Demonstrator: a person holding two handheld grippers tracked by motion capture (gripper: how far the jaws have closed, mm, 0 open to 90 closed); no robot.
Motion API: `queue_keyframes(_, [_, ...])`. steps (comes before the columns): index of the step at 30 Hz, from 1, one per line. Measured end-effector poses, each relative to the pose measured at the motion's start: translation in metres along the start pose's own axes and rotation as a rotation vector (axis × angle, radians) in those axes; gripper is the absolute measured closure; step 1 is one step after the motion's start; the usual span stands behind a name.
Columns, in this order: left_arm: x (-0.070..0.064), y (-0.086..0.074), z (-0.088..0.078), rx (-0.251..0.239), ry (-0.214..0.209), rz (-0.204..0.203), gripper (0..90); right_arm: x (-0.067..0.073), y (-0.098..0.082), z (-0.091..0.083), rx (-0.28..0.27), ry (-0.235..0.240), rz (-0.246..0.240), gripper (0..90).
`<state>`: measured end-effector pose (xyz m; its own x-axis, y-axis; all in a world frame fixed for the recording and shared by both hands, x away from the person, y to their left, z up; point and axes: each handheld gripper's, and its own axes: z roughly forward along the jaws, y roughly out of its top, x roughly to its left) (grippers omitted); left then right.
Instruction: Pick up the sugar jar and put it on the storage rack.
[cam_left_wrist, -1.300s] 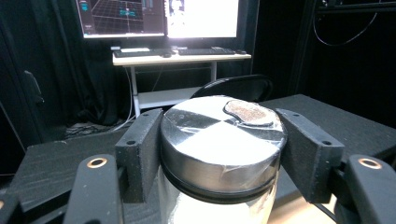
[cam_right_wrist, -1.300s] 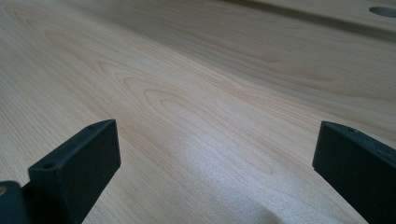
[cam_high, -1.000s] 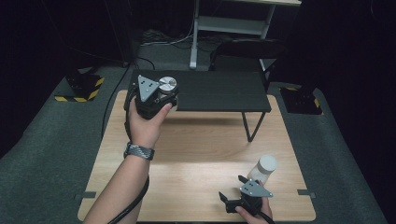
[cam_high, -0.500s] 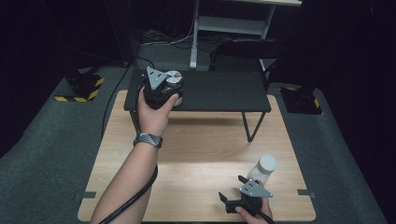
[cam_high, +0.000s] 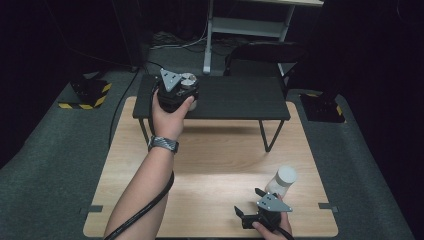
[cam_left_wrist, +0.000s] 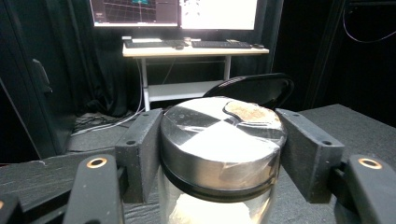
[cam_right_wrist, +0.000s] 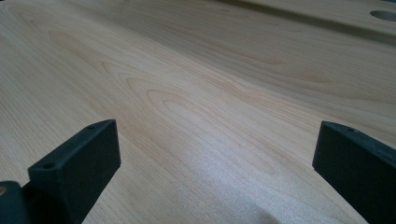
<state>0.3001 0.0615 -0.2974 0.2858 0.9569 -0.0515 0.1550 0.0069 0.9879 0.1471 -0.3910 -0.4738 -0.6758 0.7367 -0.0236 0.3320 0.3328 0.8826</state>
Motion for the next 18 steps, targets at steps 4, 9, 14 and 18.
queue_keyframes(4, [0.0001, -0.0007, 0.0009, -0.003, -0.001, 0.002, 34.9, 0.0, 0.0003, 0.0001, 0.001, 0.0, 0.0, 0.6])
queue_keyframes(9, [0.0005, -0.0016, 0.0007, -0.005, -0.001, 0.002, 34.8, 0.0005, 0.0, -0.0001, 0.0, -0.002, -0.002, 0.6])
queue_keyframes(14, [0.0, -0.0016, 0.0005, -0.005, 0.001, 0.003, 34.8, 0.0005, -0.0002, -0.0003, -0.001, -0.002, 0.0, 0.6])
queue_keyframes(18, [0.0, -0.0008, 0.0003, -0.002, 0.002, 0.001, 34.6, 0.0004, 0.0, -0.0001, 0.001, -0.001, 0.0, 0.6])
